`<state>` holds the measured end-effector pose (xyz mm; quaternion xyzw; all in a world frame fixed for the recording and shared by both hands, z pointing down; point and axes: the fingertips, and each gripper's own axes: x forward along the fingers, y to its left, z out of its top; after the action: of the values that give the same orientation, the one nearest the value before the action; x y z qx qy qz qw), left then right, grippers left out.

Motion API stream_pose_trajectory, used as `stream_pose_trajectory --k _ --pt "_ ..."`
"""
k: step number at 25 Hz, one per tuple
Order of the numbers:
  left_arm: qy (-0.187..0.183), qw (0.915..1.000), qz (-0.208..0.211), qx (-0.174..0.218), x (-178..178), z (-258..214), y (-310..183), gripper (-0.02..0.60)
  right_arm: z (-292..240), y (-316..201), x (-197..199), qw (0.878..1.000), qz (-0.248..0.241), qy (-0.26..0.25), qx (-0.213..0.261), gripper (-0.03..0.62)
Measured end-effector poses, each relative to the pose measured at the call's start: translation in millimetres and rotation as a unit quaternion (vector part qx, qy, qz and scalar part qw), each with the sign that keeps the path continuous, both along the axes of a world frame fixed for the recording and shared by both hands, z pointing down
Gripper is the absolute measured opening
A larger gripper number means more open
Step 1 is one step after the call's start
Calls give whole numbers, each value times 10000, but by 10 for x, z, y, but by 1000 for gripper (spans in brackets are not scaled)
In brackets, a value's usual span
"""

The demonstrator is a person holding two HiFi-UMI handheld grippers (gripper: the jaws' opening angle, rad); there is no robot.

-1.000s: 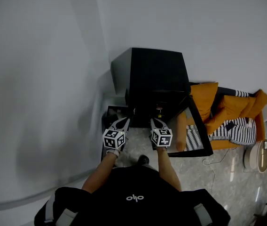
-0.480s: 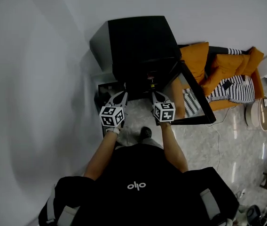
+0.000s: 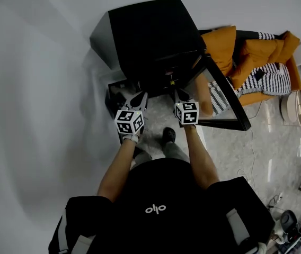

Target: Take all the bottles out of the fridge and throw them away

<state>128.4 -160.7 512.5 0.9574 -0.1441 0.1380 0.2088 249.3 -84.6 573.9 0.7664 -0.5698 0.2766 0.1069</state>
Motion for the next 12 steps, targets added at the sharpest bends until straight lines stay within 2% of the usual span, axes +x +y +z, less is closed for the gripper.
stream_pose_trajectory --k 4,7,12 --pt "-195 9998 67 27 168 200 -136 0 318 -233 238 9999 53 68 -99 25" --pt "-307 9995 30 -12 239 375 -204 0 639 -324 374 9996 110 29 -246 111" --pt "-338 9994 10 -42 419 722 -214 0 1148 -360 565 9989 263 -65 -382 191"
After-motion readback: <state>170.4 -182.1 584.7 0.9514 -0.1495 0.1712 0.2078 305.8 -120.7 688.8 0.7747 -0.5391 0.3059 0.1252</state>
